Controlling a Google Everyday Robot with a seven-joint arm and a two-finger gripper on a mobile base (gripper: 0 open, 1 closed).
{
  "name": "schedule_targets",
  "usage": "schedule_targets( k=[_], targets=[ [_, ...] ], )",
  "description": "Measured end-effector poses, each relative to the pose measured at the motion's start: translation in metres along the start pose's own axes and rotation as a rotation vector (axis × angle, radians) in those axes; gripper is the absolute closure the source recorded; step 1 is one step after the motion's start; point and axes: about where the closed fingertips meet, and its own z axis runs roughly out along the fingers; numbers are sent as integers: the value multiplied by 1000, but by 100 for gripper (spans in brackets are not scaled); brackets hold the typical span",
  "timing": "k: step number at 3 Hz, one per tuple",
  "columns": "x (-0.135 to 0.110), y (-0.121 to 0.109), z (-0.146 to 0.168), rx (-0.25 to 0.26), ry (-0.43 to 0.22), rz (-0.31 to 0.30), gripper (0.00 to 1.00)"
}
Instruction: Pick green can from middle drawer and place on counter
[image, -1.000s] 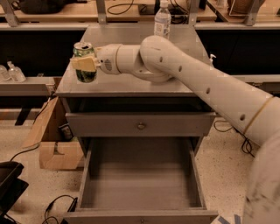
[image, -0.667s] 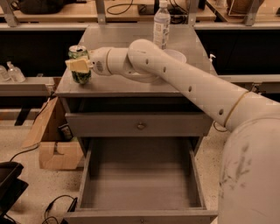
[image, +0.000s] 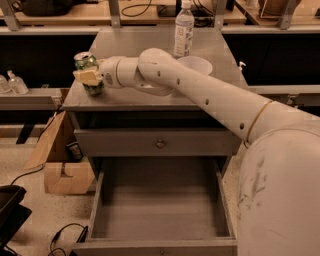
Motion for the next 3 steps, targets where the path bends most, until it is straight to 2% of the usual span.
schedule_targets(
  k=[3],
  targets=[
    [0,4,4,-8,1,0,6]
  ],
)
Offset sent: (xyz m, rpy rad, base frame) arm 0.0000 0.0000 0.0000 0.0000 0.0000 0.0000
